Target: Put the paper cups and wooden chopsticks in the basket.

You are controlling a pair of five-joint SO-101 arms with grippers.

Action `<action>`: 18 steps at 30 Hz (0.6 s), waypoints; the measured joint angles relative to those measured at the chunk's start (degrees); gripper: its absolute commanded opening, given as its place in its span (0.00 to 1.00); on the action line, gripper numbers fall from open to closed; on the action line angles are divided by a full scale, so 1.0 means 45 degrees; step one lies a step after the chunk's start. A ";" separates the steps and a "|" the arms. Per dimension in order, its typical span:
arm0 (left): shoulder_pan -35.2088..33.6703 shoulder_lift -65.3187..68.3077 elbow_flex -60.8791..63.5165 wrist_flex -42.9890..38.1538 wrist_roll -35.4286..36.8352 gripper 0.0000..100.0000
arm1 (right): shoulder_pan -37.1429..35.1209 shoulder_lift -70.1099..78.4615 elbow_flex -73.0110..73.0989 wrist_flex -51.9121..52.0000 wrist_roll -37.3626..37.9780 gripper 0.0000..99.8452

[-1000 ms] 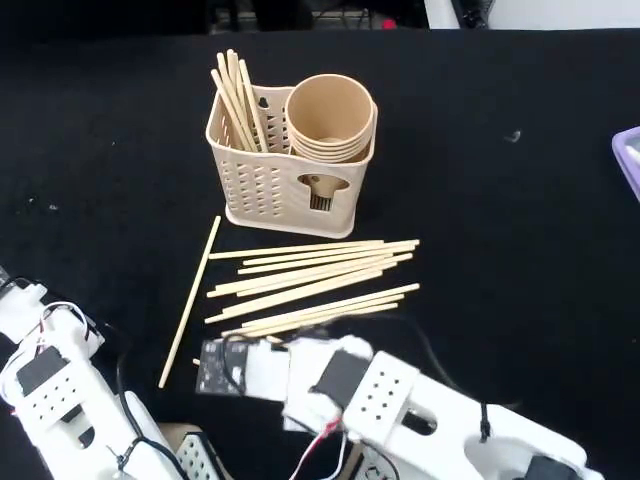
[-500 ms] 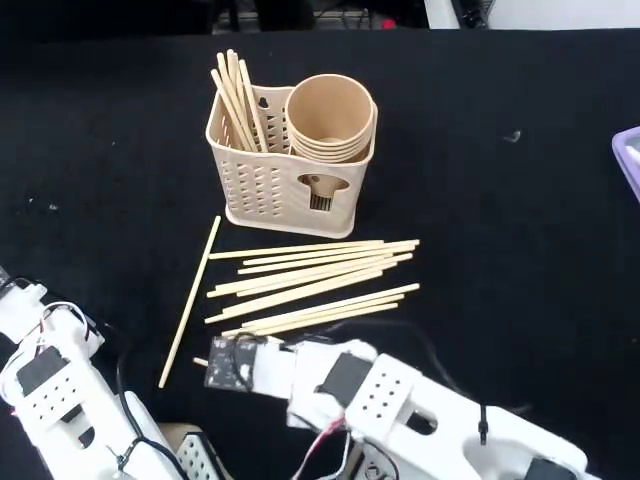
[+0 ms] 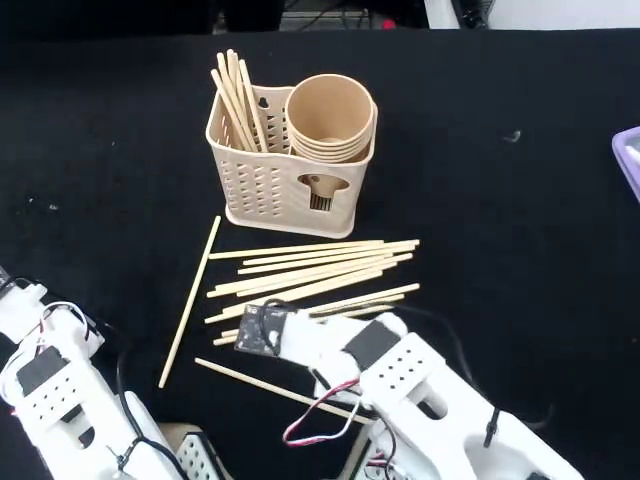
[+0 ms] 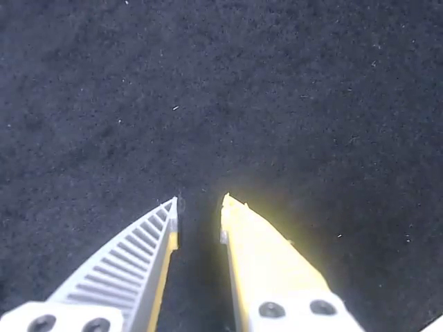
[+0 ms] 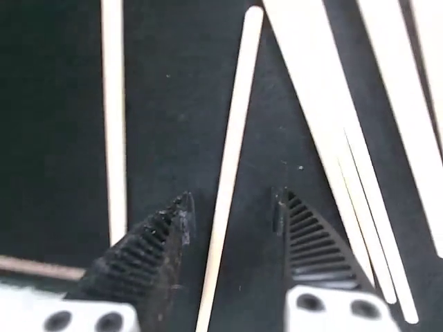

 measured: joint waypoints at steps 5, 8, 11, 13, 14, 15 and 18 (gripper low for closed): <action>0.0000 0.0000 0.0000 0.0000 0.0000 0.11 | -0.1407 0.0000 -0.0606 0.1055 -0.1016 0.35; 0.0000 0.0000 0.0000 0.0000 0.0000 0.11 | -0.1895 0.0000 -0.0332 0.0684 -0.1563 0.35; 0.0000 0.0000 0.0000 0.0000 0.0000 0.11 | -0.1954 0.0000 -0.0313 0.0567 -0.1543 0.31; 0.0000 0.0000 0.0000 0.0000 0.0000 0.11 | -0.1993 0.0000 -0.0313 0.0567 -0.1485 0.31; 0.0000 0.0000 0.0000 0.0000 0.0000 0.11 | -0.2032 0.0000 -0.0313 0.0567 -0.1485 0.32; 0.0000 0.0000 0.0000 0.0000 0.0000 0.11 | -0.2168 0.0000 -0.0313 0.0547 -0.1563 0.33; 0.0000 0.0000 0.0000 -0.0391 0.0000 0.11 | -0.2657 0.0000 -0.0313 0.0332 -0.2188 0.38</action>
